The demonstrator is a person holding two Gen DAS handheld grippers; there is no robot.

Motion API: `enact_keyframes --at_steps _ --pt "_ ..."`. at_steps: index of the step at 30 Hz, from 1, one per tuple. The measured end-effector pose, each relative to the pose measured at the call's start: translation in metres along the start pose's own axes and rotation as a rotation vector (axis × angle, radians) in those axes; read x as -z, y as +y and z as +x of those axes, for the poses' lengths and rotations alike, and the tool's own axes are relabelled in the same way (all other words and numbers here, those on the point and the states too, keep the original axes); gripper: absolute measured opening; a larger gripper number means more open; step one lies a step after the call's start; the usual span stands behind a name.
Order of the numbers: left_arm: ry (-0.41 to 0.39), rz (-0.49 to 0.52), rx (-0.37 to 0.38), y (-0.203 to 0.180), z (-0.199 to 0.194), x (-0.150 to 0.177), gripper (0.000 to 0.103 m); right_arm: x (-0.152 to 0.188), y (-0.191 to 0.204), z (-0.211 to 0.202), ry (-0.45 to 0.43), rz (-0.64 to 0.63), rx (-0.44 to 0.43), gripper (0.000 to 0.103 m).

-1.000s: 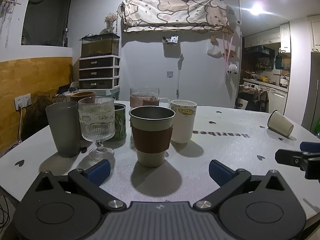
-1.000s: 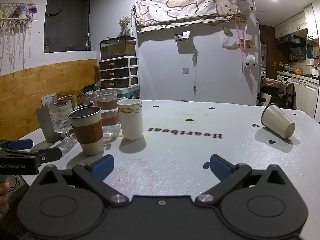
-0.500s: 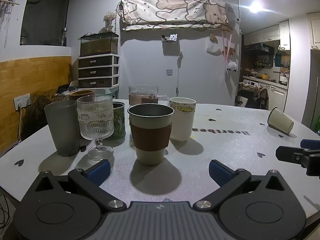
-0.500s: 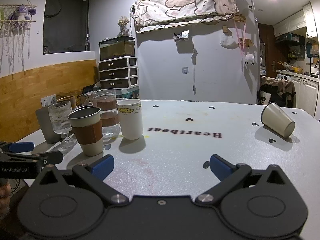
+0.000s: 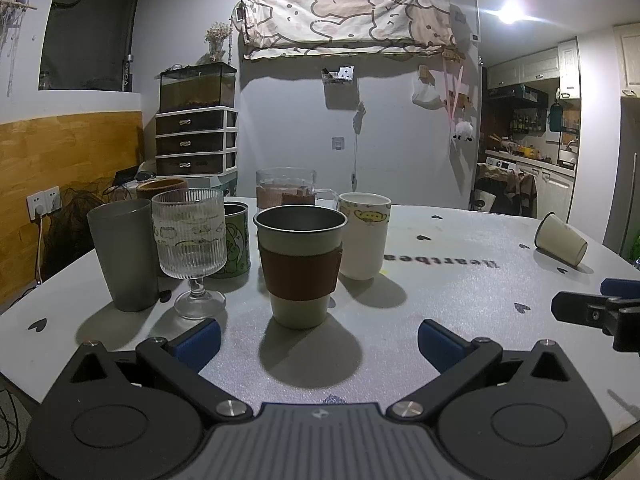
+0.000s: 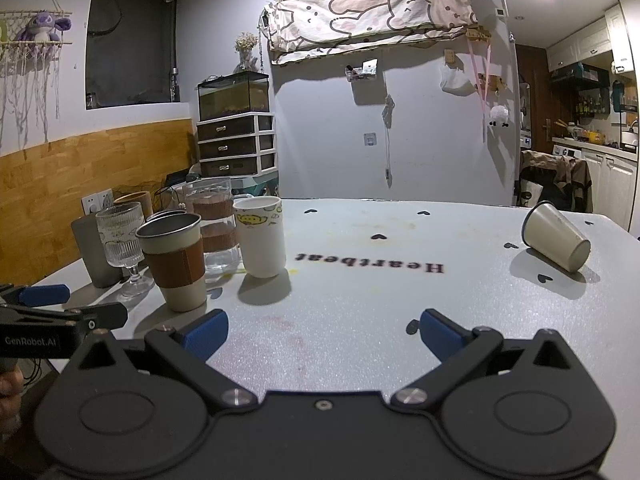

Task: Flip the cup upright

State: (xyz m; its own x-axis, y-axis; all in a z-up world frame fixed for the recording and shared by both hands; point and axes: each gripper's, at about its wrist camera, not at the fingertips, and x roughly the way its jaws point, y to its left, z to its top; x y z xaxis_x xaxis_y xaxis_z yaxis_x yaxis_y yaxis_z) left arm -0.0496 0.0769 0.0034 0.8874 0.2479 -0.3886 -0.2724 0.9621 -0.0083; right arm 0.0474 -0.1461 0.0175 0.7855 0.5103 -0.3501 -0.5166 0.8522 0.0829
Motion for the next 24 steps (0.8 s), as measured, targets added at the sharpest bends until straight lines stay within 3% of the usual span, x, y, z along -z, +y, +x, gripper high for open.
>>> enact_keyframes --at_steps 24 --pt "0.005 0.001 0.004 -0.0016 0.0026 0.0020 0.103 0.0017 0.0023 0.0001 0.006 0.005 0.003 0.103"
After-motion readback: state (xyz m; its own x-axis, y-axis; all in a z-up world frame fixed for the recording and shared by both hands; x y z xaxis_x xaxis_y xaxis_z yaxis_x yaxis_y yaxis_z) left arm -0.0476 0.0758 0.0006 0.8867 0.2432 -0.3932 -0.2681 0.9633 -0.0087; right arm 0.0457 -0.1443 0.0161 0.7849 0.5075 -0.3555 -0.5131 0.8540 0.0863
